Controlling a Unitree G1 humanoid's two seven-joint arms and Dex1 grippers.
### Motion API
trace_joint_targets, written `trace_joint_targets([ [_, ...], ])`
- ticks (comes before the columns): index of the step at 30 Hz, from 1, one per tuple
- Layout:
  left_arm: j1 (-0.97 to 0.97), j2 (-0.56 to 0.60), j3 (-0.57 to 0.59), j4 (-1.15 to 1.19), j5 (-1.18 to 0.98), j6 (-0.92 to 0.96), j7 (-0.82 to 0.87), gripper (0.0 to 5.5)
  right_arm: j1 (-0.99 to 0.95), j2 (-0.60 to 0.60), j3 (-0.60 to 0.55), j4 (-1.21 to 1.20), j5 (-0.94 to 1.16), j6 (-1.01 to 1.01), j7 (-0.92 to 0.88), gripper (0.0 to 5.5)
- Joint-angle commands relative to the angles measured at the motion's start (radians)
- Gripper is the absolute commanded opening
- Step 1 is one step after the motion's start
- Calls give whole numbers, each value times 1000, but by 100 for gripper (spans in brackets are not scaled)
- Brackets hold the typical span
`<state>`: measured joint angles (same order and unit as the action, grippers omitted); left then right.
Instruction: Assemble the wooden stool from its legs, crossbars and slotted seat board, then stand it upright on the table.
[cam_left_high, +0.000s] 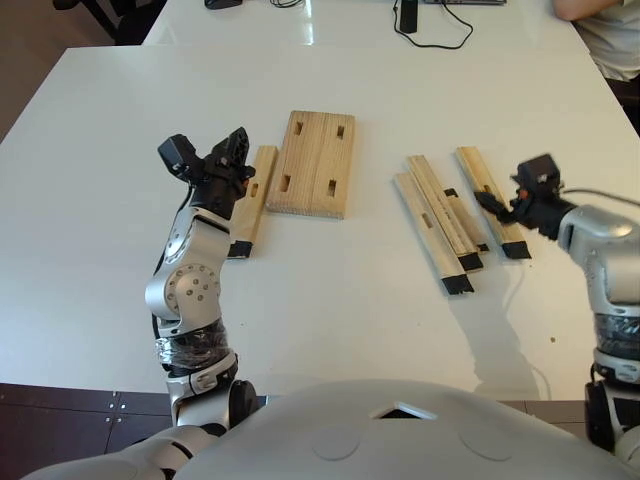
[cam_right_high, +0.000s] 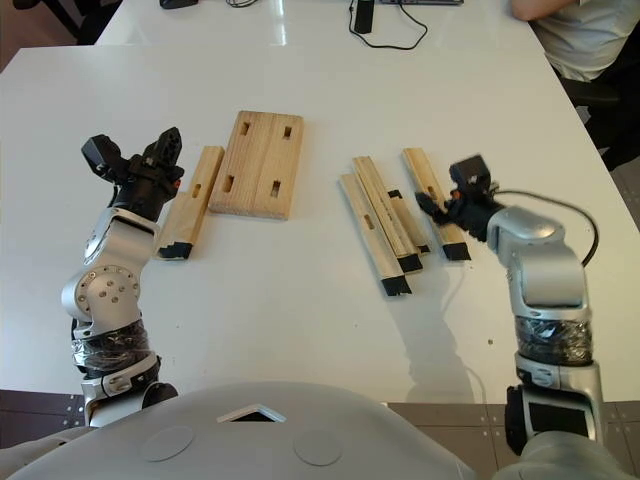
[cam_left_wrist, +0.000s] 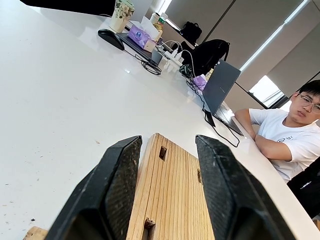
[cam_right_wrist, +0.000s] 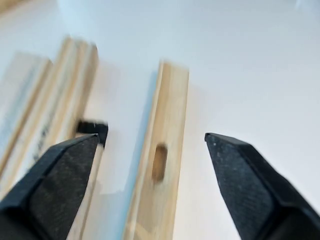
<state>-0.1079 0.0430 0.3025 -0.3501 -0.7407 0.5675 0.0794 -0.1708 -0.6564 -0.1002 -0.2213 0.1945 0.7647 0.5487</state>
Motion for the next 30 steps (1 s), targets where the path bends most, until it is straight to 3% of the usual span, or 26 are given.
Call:
trace_joint_targets([
  [1,-17,8,-2,13,11,-6,-6,200,14,3,72,-66,32,-27,73,391],
  [5,-21,7,-3,20,15,-7,-11,200,134,31,137,-81,9,-16,46,391],
  [10,-15,10,6,17,14,-5,-12,200,207,38,127,-103,17,14,15,391],
  [23,2,-3,1,1,20,-12,-9,200,207,49,111,-125,36,70,-15,190],
  [27,6,-6,2,-1,20,-16,-8,200,162,81,50,-124,77,127,-38,136],
  [30,8,-7,2,-3,22,-17,-8,200,144,62,43,-110,72,108,-32,136],
])
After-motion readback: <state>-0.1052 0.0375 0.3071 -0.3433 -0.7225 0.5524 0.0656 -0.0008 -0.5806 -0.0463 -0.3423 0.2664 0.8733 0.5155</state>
